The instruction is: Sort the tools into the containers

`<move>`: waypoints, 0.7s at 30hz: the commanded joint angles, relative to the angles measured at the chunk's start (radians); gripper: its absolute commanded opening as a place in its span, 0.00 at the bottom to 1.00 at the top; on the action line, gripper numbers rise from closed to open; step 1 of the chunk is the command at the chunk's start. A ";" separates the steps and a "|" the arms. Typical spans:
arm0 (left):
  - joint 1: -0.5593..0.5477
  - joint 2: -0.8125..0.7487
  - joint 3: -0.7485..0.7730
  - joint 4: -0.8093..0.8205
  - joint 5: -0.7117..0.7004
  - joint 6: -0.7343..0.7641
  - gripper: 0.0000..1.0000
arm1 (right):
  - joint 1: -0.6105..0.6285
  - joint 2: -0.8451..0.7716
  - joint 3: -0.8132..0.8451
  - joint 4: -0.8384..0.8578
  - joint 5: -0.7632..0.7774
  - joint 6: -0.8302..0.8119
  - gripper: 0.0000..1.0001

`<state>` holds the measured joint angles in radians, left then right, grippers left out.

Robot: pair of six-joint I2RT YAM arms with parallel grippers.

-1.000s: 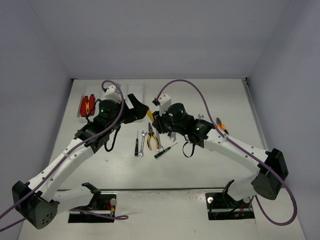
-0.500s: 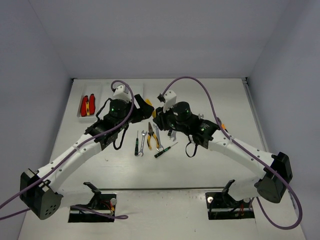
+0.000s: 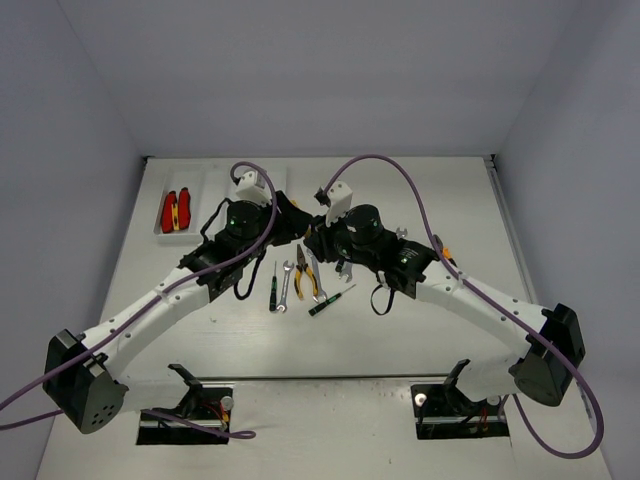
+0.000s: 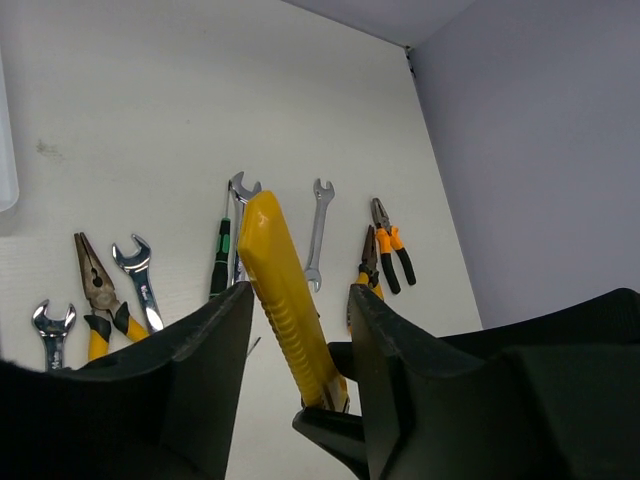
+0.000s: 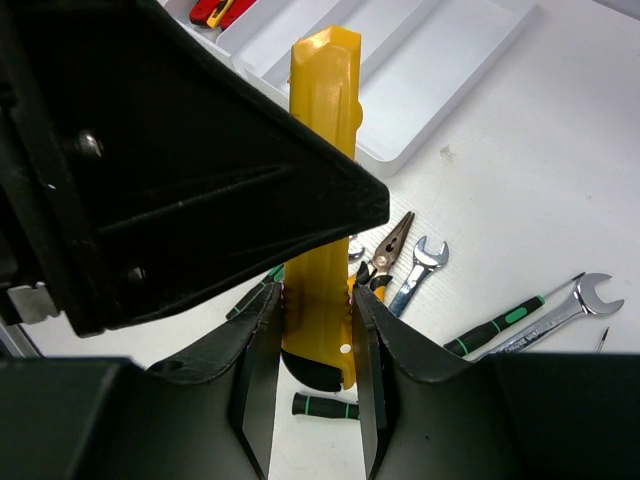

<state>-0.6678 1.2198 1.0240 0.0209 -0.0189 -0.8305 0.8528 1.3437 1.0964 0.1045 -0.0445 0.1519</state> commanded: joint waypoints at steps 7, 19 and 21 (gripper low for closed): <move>-0.009 -0.008 -0.014 0.123 -0.004 -0.031 0.16 | 0.009 -0.037 -0.001 0.108 -0.025 0.015 0.01; 0.006 -0.049 0.012 -0.021 -0.207 0.090 0.11 | 0.001 -0.055 -0.036 0.109 0.047 0.018 0.67; 0.027 -0.043 0.038 -0.088 -0.247 0.134 0.11 | -0.006 -0.069 -0.050 0.108 0.075 0.016 0.72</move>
<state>-0.6722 1.2086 0.9872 0.0124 -0.1286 -0.8012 0.8522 1.3389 1.0597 0.1342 -0.0376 0.1618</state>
